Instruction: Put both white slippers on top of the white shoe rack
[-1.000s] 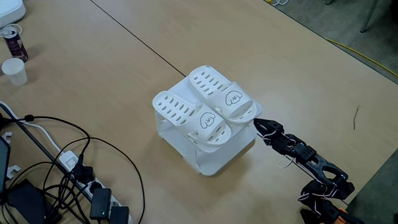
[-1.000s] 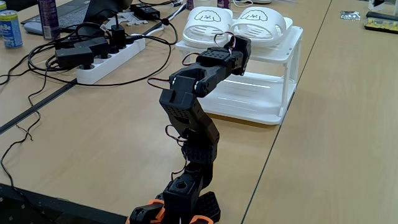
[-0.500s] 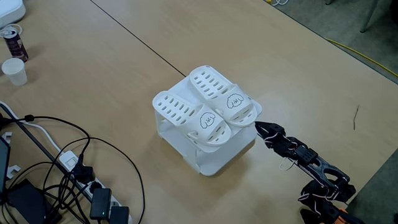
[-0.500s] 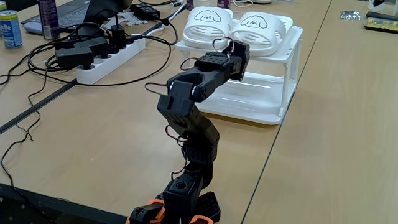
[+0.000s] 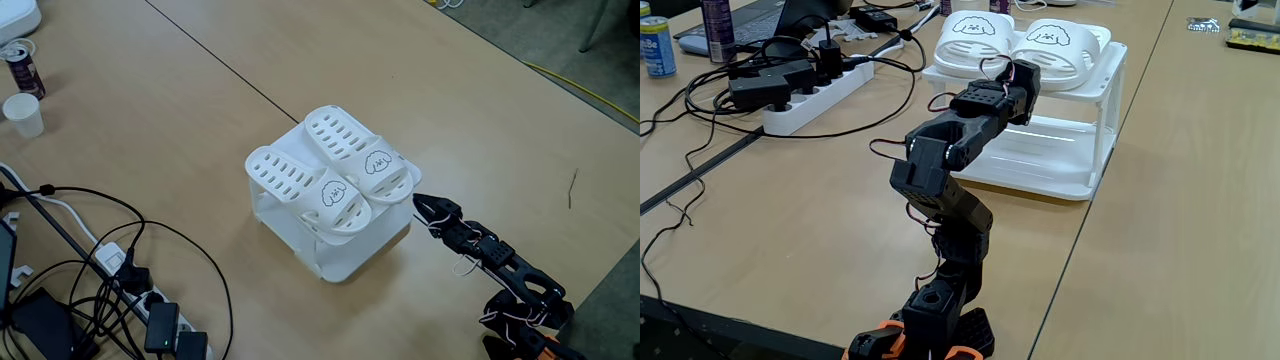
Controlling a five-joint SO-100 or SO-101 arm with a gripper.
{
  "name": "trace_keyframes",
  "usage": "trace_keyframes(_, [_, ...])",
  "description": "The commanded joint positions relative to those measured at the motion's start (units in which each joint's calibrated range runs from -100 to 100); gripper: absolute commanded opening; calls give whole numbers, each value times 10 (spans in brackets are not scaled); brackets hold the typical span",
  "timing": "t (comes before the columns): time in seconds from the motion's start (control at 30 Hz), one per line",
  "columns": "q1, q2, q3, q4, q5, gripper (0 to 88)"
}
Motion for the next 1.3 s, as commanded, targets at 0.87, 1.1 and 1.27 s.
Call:
trace_keyframes(0.87, [-3,117,-151,-1,4,8])
trace_keyframes(1.1, [3,31,-68,-1,4,7])
trace_keyframes(1.27, [3,-38,-17,-1,4,7])
